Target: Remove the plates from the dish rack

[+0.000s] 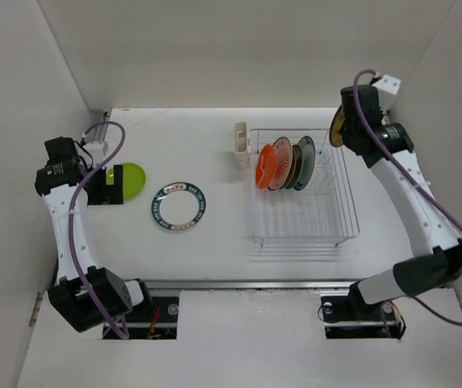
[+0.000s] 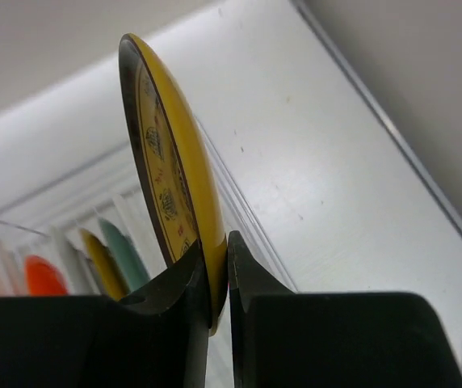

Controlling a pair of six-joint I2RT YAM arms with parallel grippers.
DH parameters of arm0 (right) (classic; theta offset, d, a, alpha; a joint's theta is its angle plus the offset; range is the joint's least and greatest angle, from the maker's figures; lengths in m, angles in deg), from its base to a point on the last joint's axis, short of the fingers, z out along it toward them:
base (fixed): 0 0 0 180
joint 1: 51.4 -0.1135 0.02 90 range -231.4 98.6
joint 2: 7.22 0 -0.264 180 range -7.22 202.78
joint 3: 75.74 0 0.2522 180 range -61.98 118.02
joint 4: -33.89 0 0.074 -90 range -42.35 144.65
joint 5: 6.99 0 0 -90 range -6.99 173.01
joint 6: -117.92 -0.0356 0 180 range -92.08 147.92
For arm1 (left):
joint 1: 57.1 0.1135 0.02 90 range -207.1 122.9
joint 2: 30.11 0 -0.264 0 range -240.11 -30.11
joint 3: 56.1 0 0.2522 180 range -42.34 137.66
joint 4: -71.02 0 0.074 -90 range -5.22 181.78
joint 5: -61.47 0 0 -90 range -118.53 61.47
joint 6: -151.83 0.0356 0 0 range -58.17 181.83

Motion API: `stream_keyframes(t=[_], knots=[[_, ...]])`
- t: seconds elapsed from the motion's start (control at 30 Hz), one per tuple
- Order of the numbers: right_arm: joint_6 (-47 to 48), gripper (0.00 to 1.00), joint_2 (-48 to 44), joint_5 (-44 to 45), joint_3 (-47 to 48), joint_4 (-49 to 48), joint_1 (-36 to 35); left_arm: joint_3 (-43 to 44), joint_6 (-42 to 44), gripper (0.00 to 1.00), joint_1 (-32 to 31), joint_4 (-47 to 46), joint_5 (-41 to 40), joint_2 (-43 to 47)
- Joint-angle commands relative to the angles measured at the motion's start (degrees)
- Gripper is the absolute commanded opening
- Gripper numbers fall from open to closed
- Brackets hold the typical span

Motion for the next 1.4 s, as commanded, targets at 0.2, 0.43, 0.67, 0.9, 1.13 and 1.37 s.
stream_keyframes(t=[0.2, 0.43, 0.67, 0.9, 1.13, 1.37], knots=[[4.2, 0.0, -4.7, -26.3, -6.6, -16.8, -11.5, 7.3, 2.9, 1.0, -2.7, 9.5, 27.4, -3.2], [0.7, 0.0, 3.8, -60.4, -17.3, -47.7, -19.0, 7.9, 3.4, 0.99, -6.5, 11.5, 39.4, -7.3], [-2.9, 0.0, 12.5, -71.4, -16.4, -59.1, -23.0, 2.6, -0.2, 0.99, -13.7, 1.5, 32.9, -6.1], [-9.9, 0.0, 18.9, -80.2, -18.7, -70.0, -23.0, 0.7, -0.9, 0.97, -15.7, -2.7, 27.6, -9.7], [-12.5, 0.0, 21.1, -82.9, -18.8, -72.7, -23.5, -0.3, -4.5, 0.88, -16.2, -7.8, 35.6, -8.1], [-13.9, 0.0, 22.9, -83.4, -18.3, -75.0, -24.0, -0.3, -4.3, 0.47, -16.9, -5.1, 34.3, -12.7]])
